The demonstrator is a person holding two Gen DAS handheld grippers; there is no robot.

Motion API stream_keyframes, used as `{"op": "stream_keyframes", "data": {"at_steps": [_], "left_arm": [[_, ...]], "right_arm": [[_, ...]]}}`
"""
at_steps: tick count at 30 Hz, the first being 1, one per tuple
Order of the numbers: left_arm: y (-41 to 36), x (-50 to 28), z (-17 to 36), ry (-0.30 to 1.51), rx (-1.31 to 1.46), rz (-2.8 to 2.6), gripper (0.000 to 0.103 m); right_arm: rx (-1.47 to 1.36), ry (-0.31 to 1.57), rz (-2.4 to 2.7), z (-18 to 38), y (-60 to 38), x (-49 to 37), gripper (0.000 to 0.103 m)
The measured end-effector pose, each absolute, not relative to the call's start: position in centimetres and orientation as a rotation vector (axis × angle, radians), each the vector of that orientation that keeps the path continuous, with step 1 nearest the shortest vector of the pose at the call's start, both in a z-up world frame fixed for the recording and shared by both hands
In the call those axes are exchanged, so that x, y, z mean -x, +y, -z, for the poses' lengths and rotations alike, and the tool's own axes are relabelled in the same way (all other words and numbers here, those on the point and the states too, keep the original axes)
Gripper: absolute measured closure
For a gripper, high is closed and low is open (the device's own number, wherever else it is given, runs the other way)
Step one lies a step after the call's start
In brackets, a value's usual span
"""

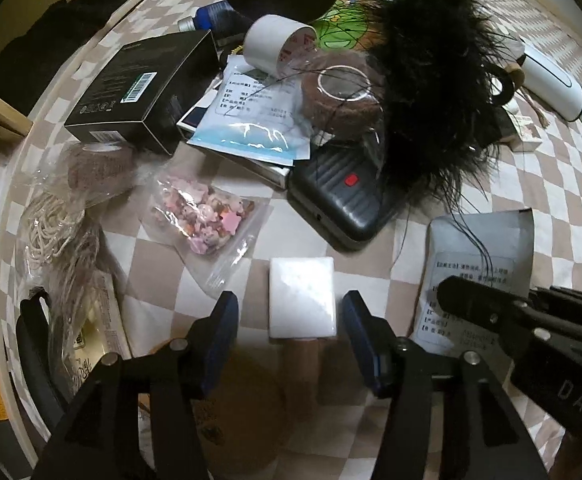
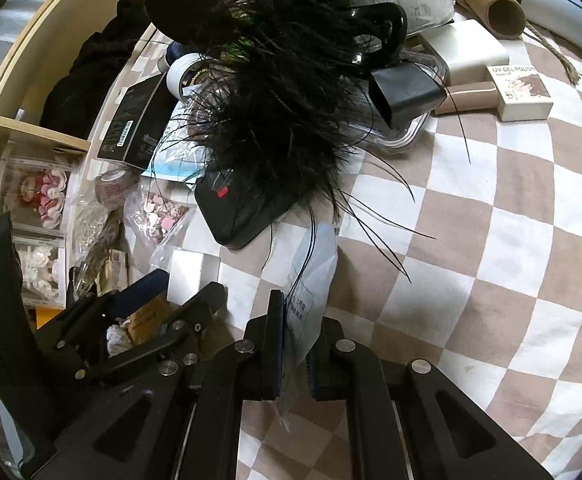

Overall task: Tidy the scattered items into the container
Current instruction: 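Tighten the left tool on the white sponge while the right holds the paper packet, then lift the white sponge with the left tool while the right lifts the paper packet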

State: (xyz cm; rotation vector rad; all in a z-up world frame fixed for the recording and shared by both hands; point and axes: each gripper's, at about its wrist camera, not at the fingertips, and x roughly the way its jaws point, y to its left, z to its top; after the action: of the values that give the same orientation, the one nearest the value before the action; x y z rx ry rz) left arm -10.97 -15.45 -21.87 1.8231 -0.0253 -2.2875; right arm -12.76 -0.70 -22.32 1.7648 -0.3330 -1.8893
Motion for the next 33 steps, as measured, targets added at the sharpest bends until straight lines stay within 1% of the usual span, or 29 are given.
{"op": "stream_keyframes", "data": {"at_steps": [2,3,4,5,9,16,23,25,28,31,33], "left_arm": [[-15.6,11.2,21.9,-0.003,-1.824,2.287,0.049],[-15.5,11.3,21.9,0.000,-1.829,2.289,0.052],[-15.5,11.4,21.9,0.003,-1.835,2.290,0.067],[-15.4,11.5,21.9,-0.006,-1.841,2.292,0.072],[-14.6,11.5,22.0,-0.059,-1.861,2.306,0.072],[-14.5,11.0,21.0,-0.044,-1.828,2.347,0.072],[-14.1,10.4,19.7,-0.024,-1.790,2.391,0.072],[-18.4,10.1,19.1,-0.013,-1.770,2.408,0.072],[-13.2,4.8,16.6,0.017,-1.733,2.443,0.072],[-9.7,5.0,15.0,0.039,-1.706,2.472,0.072],[-9.4,5.2,14.6,0.047,-1.693,2.491,0.072]], "right_arm": [[-1.765,-0.333,1.889,22.4,-0.6,12.8,0.093],[-1.764,-0.332,1.888,22.3,-0.6,12.8,0.093],[-1.763,-0.331,1.888,22.3,-0.6,12.8,0.093],[-1.762,-0.329,1.885,22.3,-0.6,12.7,0.093],[-1.756,-0.324,1.881,22.2,-0.6,12.6,0.093],[-1.740,-0.301,1.895,21.6,-0.7,12.2,0.093],[-1.696,-0.262,1.934,19.8,-0.5,11.6,0.093],[-1.677,-0.238,1.968,19.1,-0.1,11.3,0.093],[-1.637,-0.187,2.033,17.9,0.5,11.1,0.093],[-1.598,-0.085,2.095,16.6,0.9,10.7,0.093],[-1.559,0.006,2.145,15.8,1.2,10.2,0.093]]}}
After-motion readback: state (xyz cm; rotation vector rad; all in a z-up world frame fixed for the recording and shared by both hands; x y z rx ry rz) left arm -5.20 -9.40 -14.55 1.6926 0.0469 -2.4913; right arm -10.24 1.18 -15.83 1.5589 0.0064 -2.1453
